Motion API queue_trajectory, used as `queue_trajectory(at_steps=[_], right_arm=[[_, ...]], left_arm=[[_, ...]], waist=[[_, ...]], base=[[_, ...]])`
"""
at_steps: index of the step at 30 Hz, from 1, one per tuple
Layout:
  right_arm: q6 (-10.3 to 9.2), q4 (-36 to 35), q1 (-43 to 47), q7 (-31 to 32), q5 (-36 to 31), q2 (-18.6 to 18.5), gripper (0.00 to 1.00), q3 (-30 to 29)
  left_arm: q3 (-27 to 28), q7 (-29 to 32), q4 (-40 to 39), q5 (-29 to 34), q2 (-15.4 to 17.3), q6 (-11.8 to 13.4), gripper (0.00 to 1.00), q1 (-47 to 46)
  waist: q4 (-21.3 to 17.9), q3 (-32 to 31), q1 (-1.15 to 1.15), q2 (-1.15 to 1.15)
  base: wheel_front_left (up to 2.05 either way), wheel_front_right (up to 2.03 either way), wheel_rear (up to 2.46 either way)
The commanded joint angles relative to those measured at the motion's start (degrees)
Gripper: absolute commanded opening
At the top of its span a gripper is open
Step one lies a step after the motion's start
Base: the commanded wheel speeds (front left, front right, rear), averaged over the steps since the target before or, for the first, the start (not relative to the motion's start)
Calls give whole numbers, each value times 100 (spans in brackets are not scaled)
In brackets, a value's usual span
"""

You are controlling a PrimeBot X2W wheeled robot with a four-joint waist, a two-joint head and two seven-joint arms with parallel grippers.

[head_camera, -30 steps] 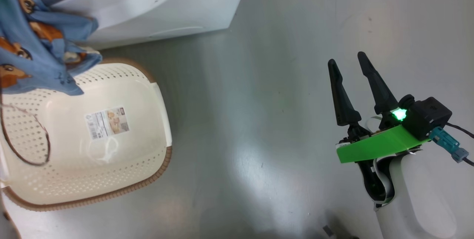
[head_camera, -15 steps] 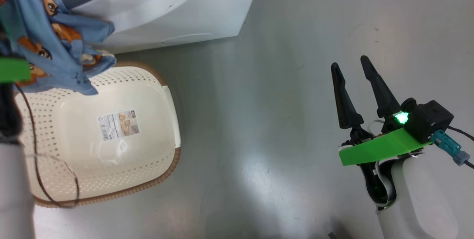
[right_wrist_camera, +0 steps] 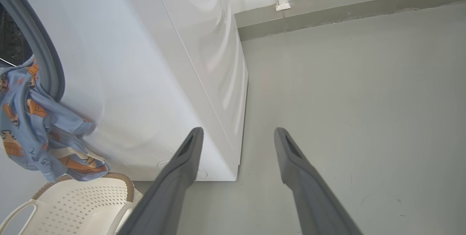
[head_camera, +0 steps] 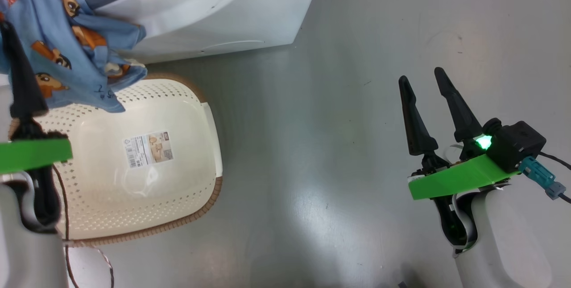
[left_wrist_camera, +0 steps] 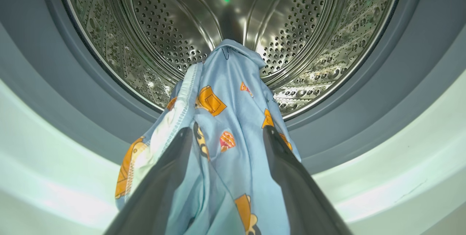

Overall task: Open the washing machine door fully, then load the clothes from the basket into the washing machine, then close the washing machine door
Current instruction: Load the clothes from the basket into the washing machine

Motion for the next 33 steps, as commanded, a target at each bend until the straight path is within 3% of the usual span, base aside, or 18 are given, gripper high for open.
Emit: queue_trajectory(at_steps=[1,14,33], right_arm=[[9,-96,150,-27,-56,30,100,129],[9,-20,103,-27,-36,30,100,218],[9,11,144,-27,-66,30,100,226]], left_arm=[[204,-20,-218,63,130,-16,100,270],[443,-20,-542,215,-279,-16,100,1202],[573,-20,-723,223,-477,-16,100,2202]], waist=[[4,-5,0,0],[-10,-101,0,0],[-23,-201,0,0]], base=[[0,0,0],[0,0,0],[0,0,0]])
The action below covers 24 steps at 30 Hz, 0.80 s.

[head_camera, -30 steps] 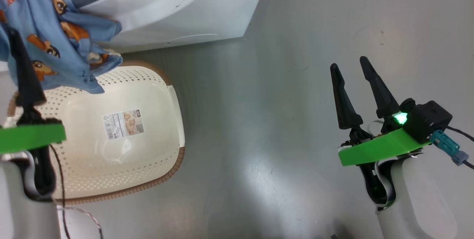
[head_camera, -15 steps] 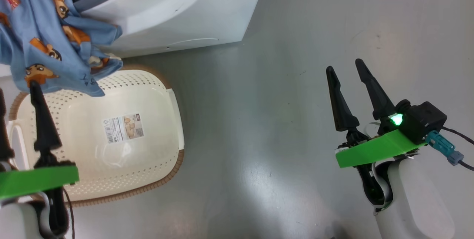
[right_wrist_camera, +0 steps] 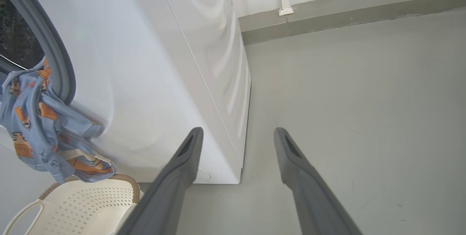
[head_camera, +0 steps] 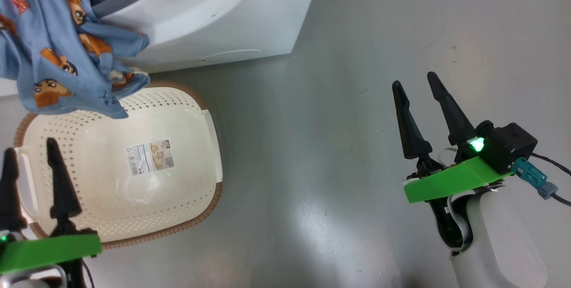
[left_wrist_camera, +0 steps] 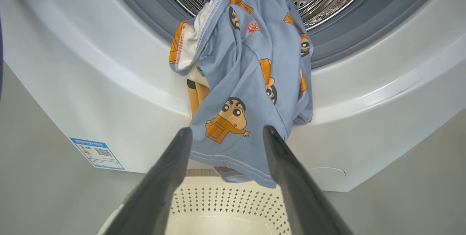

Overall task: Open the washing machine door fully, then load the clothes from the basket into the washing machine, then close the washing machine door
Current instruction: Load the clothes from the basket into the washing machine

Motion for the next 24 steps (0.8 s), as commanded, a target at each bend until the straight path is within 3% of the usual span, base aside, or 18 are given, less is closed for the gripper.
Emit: queue_trajectory(at_steps=[1,24], right_arm=[[9,-108,148,-27,-65,34,100,138],[9,-123,197,-27,-42,34,100,177]], left_arm=[[140,-22,-141,48,97,-16,100,224],[-106,-22,176,-52,90,-16,100,-46]], waist=[[-2,-10,0,0],[-49,-52,0,0]], base=[[0,0,0],[0,0,0]])
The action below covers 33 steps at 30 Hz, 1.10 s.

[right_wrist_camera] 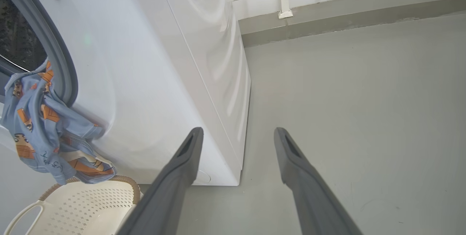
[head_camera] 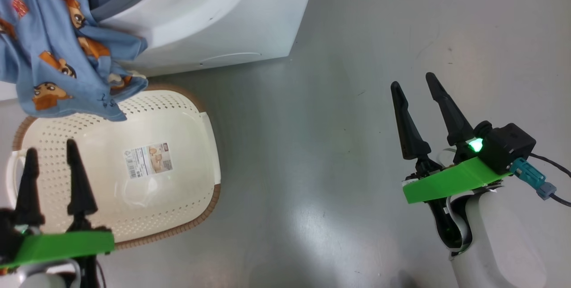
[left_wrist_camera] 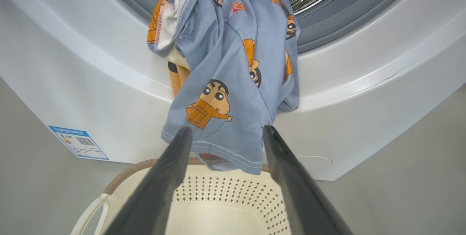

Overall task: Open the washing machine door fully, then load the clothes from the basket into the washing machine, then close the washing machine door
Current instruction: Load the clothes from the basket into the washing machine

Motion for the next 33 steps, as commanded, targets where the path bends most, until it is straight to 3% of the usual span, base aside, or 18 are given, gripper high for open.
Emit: queue_trajectory(at_steps=[1,12,33], right_arm=[[9,-128,188,-27,-39,34,100,150],[9,-189,148,-27,-29,34,100,140],[9,-287,29,-27,17,34,100,93]], left_arm=[[104,-22,-49,24,95,-16,100,-101],[-95,-22,562,255,107,-17,100,-833],[26,-22,1899,153,539,-17,100,-2539]], waist=[[-5,27,0,0],[-63,212,0,0],[-218,966,0,0]], base=[[0,0,0],[0,0,0],[0,0,0]])
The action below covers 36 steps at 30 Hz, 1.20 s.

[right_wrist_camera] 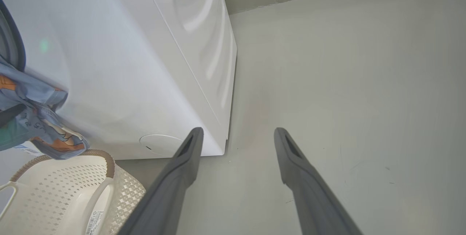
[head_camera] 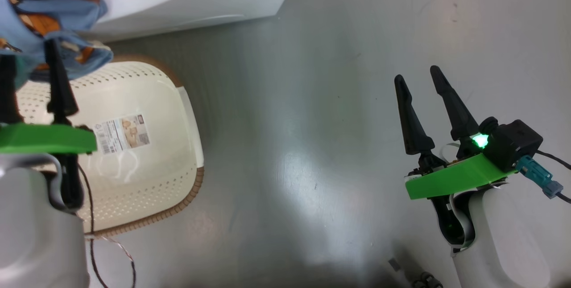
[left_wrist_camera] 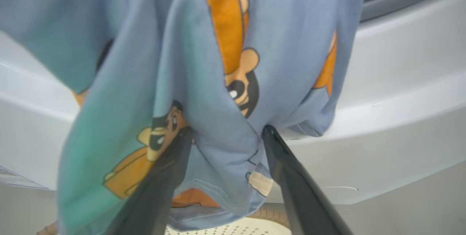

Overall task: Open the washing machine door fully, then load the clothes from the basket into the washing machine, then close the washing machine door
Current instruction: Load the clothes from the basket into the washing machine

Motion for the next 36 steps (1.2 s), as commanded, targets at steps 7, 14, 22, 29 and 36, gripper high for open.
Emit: queue_trajectory(at_steps=[7,14,22,29,36], right_arm=[[9,-181,24,-27,72,33,100,101],[9,-163,-4,-27,138,33,100,90],[9,-113,-40,-27,144,33,100,95],[9,-35,-17,-27,164,33,100,112],[9,3,-3,-27,185,33,100,152]], left_arm=[[269,-22,272,-165,442,-17,97,-436],[206,-22,196,-154,601,-17,0,-562],[128,-22,-27,-80,585,-17,0,-401],[39,-22,-242,-20,493,-17,0,-148],[21,-22,-532,-17,500,-17,0,-34]], waist=[[-91,270,0,0],[-78,274,0,0],[-29,120,0,0],[32,-107,0,0],[43,-260,0,0]], base=[[0,0,0],[0,0,0],[0,0,0],[0,0,0],[0,0,0]])
